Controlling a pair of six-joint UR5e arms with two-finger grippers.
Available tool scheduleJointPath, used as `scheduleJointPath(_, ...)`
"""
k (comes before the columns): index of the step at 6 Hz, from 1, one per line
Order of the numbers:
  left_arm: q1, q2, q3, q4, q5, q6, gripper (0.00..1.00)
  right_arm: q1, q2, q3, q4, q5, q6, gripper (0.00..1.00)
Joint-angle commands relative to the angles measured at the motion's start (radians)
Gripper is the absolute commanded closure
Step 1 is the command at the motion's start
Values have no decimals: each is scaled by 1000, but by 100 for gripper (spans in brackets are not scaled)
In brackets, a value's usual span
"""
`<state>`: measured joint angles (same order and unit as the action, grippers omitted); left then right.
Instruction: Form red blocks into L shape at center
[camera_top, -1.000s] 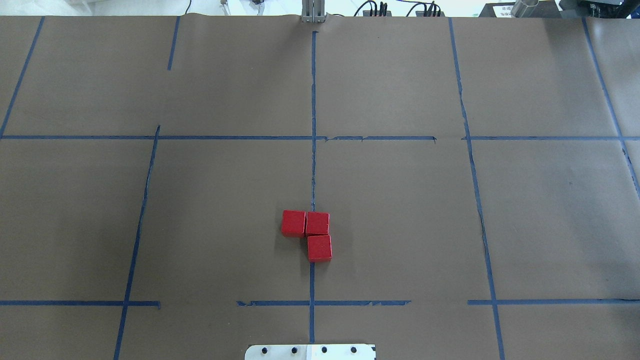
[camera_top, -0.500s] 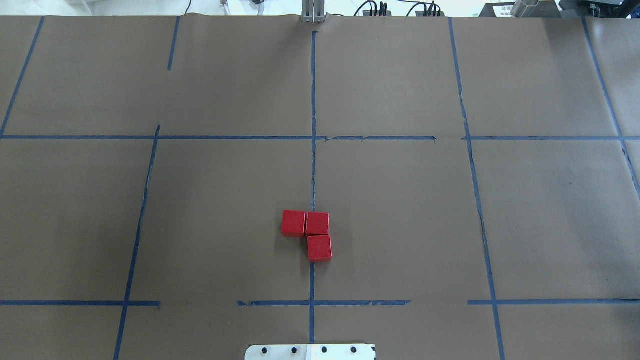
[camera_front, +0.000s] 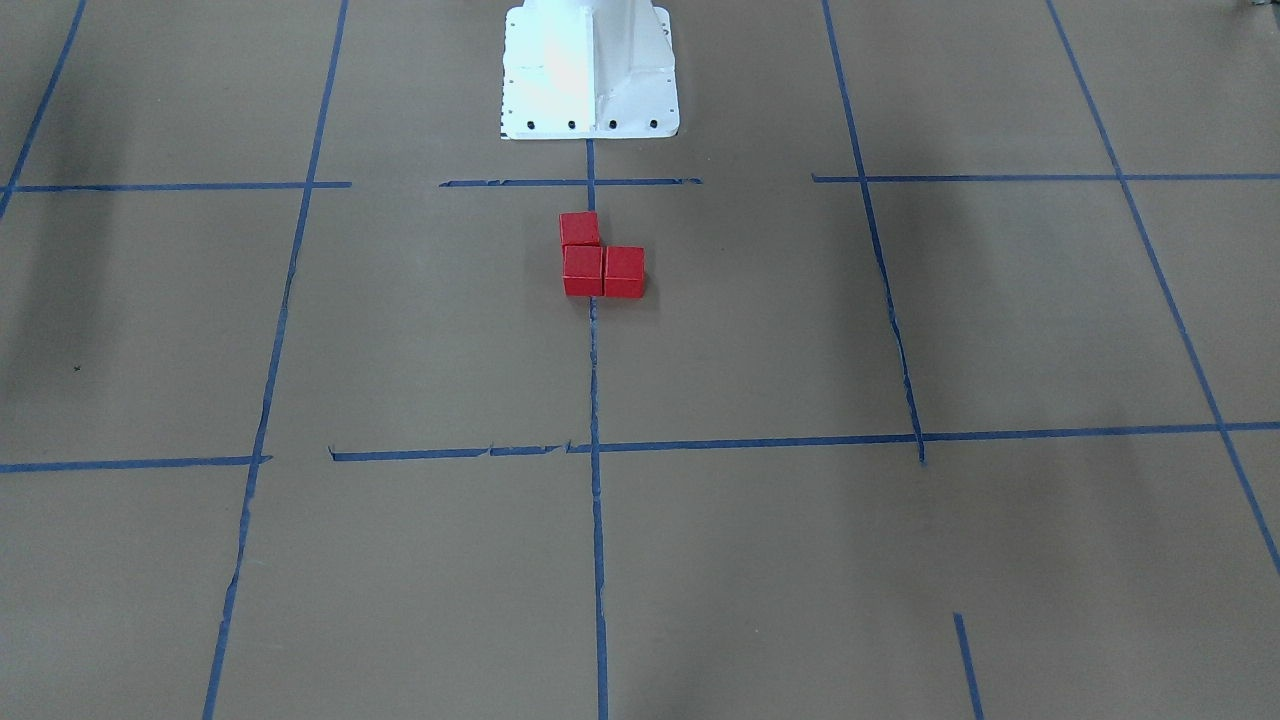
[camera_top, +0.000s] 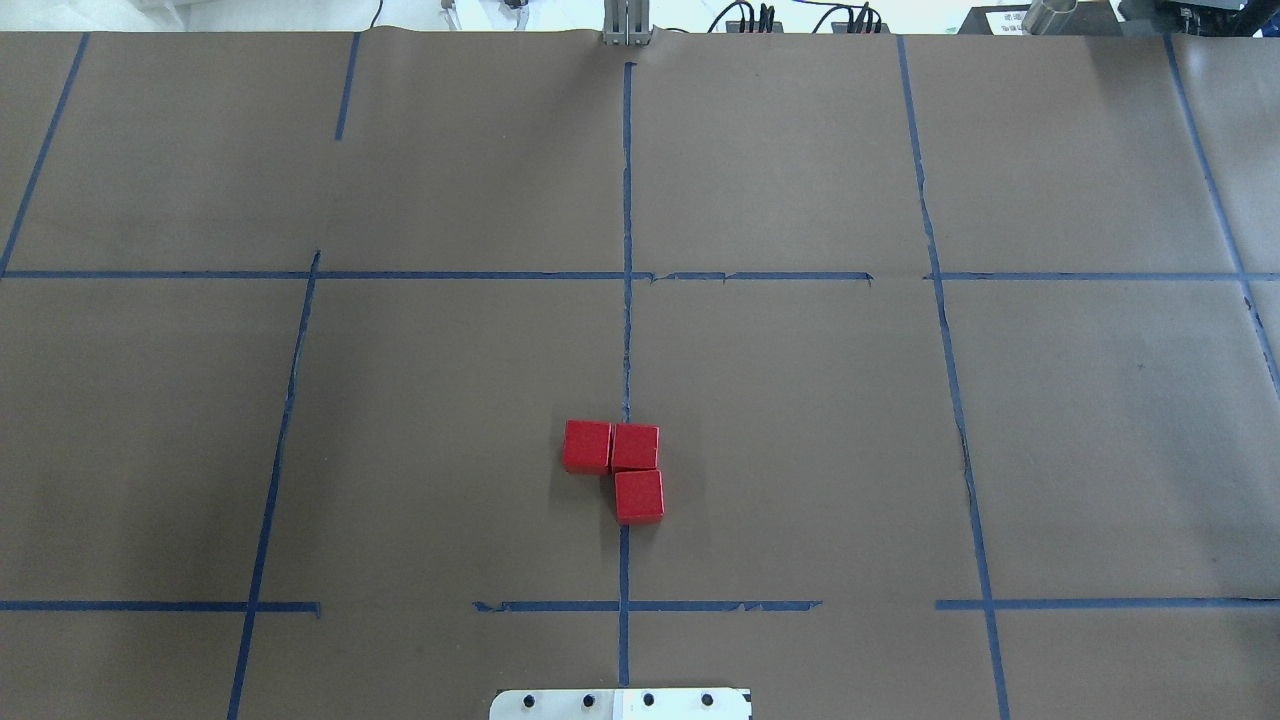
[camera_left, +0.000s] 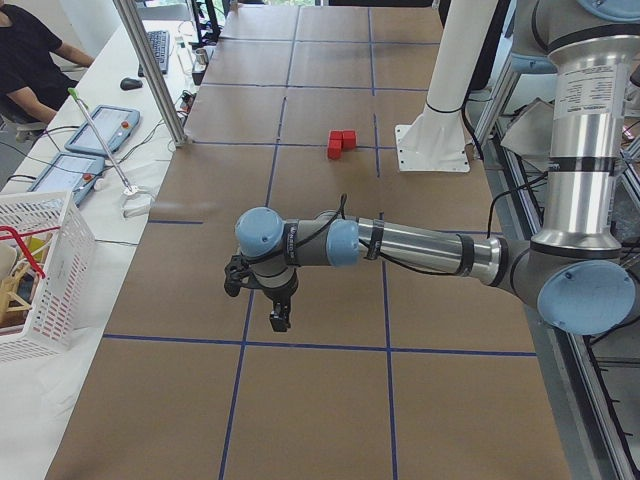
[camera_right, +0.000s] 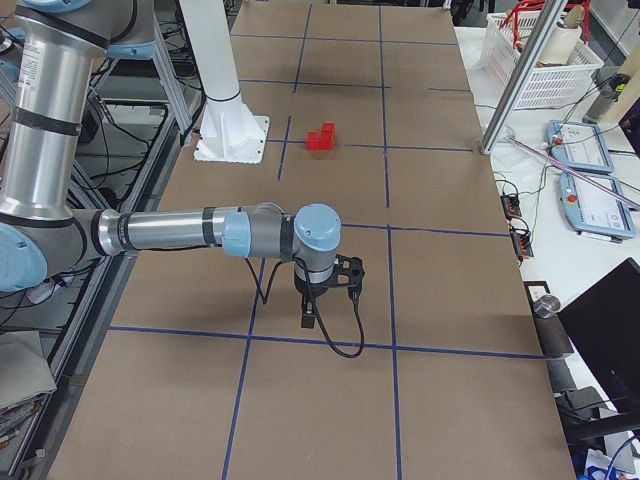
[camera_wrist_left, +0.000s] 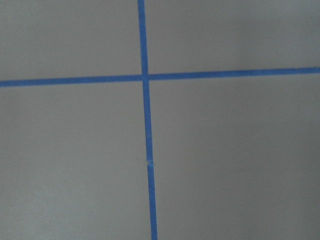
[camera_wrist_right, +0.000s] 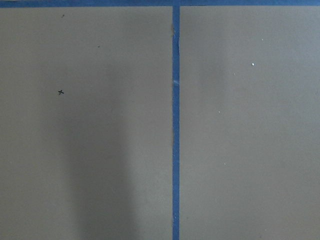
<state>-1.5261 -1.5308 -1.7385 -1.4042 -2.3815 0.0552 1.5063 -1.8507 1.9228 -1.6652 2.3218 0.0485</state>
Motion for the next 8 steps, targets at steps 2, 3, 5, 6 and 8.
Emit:
scheduleJointPath(2, 1, 41, -4, -18, 2, -14, 0, 0, -22, -15, 56, 1, -2, 0)
scheduleJointPath(3, 3, 38, -9, -15, 5, -11, 0, 0, -48, -15, 58, 2, 1, 0)
scheduleJointPath(5, 6, 43, 13, -18, 31, -6, 0, 0, -50, -10, 59, 4, -5, 0)
scheduleJointPath(6, 6, 43, 7, -22, 82, -2, 0, 0, -50, 13, 59, 7, -10, 0)
scheduleJointPath(8, 7, 32, 13, -22, 77, -11, 0, 0, -50, 25, 58, 8, -6, 0)
